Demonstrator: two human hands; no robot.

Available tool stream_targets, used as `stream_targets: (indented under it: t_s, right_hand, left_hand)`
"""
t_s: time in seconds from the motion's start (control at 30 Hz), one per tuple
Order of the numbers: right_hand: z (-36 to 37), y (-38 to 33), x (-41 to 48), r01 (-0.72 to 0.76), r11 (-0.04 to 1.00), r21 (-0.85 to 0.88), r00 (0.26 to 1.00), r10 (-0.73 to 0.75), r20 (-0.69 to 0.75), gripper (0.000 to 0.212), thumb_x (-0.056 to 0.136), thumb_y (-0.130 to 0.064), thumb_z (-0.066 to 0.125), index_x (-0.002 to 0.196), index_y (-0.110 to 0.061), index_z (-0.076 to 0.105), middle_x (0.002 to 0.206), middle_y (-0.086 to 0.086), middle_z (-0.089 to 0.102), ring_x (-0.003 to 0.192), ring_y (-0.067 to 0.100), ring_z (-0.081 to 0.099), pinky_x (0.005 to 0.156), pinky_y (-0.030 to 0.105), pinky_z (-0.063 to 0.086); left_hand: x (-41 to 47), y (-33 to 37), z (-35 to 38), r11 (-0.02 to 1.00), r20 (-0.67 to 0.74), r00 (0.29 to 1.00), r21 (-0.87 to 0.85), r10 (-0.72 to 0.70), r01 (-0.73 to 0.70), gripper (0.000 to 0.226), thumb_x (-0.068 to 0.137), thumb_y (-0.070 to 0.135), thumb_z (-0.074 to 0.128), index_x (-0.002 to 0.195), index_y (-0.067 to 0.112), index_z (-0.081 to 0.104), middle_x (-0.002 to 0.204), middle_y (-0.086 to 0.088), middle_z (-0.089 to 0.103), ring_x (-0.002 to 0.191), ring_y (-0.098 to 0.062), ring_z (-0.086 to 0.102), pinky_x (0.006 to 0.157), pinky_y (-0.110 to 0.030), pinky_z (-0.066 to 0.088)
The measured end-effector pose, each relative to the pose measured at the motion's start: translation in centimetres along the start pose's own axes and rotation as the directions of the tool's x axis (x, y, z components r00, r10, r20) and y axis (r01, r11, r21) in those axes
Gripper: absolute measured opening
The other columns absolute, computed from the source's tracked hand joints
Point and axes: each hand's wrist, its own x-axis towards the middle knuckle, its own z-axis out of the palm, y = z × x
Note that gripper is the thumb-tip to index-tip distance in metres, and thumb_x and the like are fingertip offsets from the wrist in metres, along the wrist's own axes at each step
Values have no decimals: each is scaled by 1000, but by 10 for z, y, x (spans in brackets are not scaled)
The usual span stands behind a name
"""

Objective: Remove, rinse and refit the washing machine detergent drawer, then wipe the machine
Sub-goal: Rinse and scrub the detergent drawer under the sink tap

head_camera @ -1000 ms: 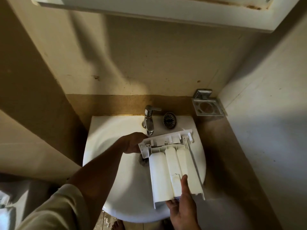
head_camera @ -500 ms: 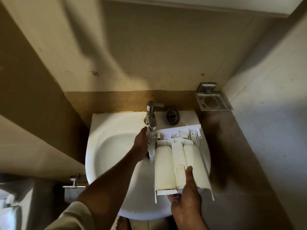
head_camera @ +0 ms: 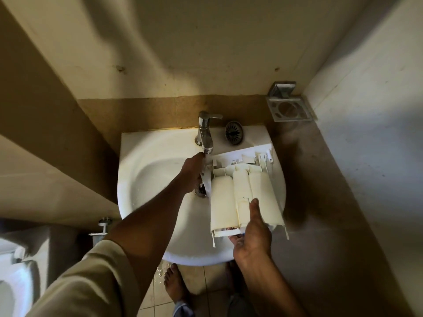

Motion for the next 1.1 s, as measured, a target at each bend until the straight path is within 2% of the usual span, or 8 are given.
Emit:
stream_targets:
  t_s: [0.13, 0.27, 0.37, 0.5, 0.67, 0.77, 0.97, 1.1]
  right_hand:
    - [-4, -15, 9, -109, 994, -24, 991, 110, 79, 41, 87, -39, 70, 121, -18, 61, 113, 12, 65, 110, 39, 60, 96, 62, 47]
    - [-1, 0, 8, -201, 978, -50, 963, 206, 174, 43, 85, -39, 72, 120, -14, 65, 117, 17, 70, 104, 39, 66, 90, 61, 51]
    - [8, 17, 0, -224, 972, -71, 949, 235, 211, 39, 87, -39, 69, 119, -16, 66, 111, 15, 72, 99, 37, 67, 83, 56, 54]
    - [14, 31, -4, -176, 972, -153, 957, 206, 205, 39, 82, -40, 74, 113, -17, 67, 106, 12, 74, 99, 36, 69, 87, 59, 53]
    - [16, 44, -11, -193, 956, -223, 951, 237, 196, 44, 80, -42, 77, 117, -21, 65, 111, 10, 73, 104, 34, 66, 88, 51, 53]
    - [5, 44, -9, -198, 954, -225, 951, 243, 192, 43, 79, -41, 77, 116, -22, 66, 109, 9, 74, 103, 34, 68, 91, 53, 53]
    - [-23, 18, -1, -161, 972, -169, 948, 200, 247, 36, 84, -34, 70, 115, -15, 67, 98, 11, 77, 83, 29, 73, 89, 56, 53]
    - [-29, 1, 5, -134, 984, -120, 954, 161, 253, 36, 88, -32, 68, 119, -16, 65, 100, 10, 76, 88, 28, 71, 86, 53, 54]
  left_hand:
    - [-21, 15, -18, 992, 83, 994, 98, 78, -86, 14, 91, 25, 58, 95, 16, 69, 107, -20, 63, 92, -27, 59, 84, -40, 50]
    - [-15, 36, -38, 884, 198, 975, 434, 97, -176, 44, 90, 32, 65, 123, 3, 63, 121, -11, 65, 109, -23, 62, 88, -37, 52]
    - [-10, 54, -40, 612, 252, 952, 730, 174, -305, 37, 100, 36, 53, 110, 4, 69, 112, -8, 69, 95, -17, 60, 83, -27, 42]
    - [-11, 59, -36, 282, 335, 923, 882, 189, -378, 46, 102, 41, 45, 99, 3, 71, 99, -13, 69, 91, -26, 63, 84, -34, 45]
    - [-11, 57, -17, 148, 424, 868, 870, 259, -470, 32, 102, 29, 48, 103, 4, 67, 106, -15, 69, 84, -22, 60, 74, -27, 42]
    - [-8, 53, -14, 187, 422, 882, 868, 208, -460, 30, 101, 28, 51, 112, 5, 66, 115, -10, 65, 92, -18, 55, 80, -25, 39]
    - [-6, 49, -15, 656, 382, 923, 708, -48, -260, 51, 96, 45, 55, 135, 13, 57, 142, -7, 54, 132, -25, 48, 116, -39, 33]
    - [-12, 50, -11, 609, 401, 908, 752, -119, -252, 59, 93, 64, 45, 122, 16, 65, 126, -9, 63, 113, -25, 59, 100, -38, 46]
